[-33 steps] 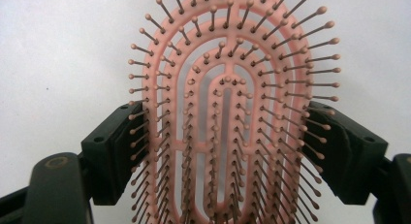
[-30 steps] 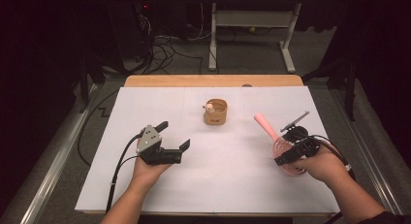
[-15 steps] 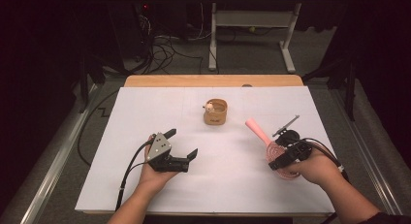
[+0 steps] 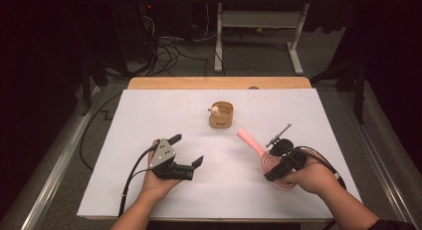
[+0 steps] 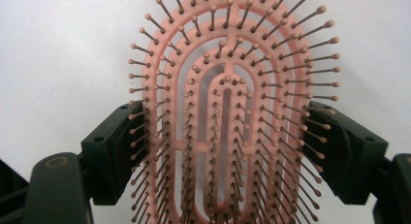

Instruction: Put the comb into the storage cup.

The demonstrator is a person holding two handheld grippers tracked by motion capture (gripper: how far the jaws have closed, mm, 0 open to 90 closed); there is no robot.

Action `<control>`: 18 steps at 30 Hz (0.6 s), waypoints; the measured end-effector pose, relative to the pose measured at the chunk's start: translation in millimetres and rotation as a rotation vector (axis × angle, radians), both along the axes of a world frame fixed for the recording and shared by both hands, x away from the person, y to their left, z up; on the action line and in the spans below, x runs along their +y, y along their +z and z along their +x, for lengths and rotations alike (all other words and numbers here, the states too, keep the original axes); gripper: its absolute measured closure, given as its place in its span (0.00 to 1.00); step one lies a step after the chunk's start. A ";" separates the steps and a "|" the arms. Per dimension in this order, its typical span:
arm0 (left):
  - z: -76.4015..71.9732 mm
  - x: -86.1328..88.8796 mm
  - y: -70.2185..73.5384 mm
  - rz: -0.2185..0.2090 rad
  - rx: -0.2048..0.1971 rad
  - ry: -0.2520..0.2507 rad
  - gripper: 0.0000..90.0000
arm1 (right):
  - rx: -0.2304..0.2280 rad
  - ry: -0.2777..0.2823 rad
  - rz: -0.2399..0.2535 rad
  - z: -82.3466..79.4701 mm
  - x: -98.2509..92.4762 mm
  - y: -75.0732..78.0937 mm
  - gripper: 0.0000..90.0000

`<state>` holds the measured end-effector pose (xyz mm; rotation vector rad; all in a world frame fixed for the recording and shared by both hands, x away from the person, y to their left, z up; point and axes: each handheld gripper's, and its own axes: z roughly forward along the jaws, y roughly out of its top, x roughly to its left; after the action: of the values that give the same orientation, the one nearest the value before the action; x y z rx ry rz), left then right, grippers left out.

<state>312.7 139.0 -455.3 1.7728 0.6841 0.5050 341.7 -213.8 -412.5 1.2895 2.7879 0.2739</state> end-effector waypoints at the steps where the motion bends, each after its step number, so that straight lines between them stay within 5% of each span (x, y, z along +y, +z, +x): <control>1: -0.3 0.4 -0.1 -0.004 -0.001 -0.002 0.00 | -0.008 0.024 -0.003 0.6 1.4 -0.9 0.23; 18: -2.5 5.1 -1.9 -0.018 0.000 0.001 0.00 | -0.001 0.096 -0.004 -2.5 29.8 -8.1 0.23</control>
<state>310.2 144.1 -457.2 1.7552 0.6875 0.4984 339.2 -184.0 -420.7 1.1568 2.8525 0.2736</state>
